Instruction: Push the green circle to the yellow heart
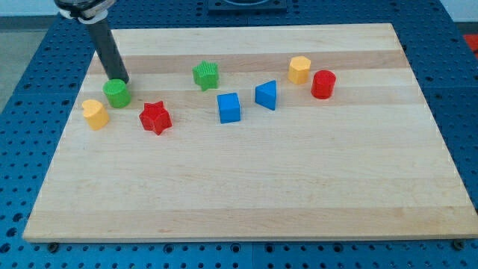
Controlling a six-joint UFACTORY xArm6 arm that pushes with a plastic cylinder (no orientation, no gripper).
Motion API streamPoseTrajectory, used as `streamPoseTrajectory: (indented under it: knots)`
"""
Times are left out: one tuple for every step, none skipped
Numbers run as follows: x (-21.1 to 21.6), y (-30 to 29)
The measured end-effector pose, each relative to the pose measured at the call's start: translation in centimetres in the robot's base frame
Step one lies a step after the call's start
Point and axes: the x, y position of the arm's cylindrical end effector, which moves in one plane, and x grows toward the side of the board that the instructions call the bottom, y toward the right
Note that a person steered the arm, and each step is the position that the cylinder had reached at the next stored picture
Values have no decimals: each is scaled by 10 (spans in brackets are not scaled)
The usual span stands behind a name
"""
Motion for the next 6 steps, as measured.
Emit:
streamPoseTrajectory:
  knots:
    - [2,-6]
    - [6,-8]
    - [22,-19]
    - [33,-20]
    - [24,6]
    - [24,67]
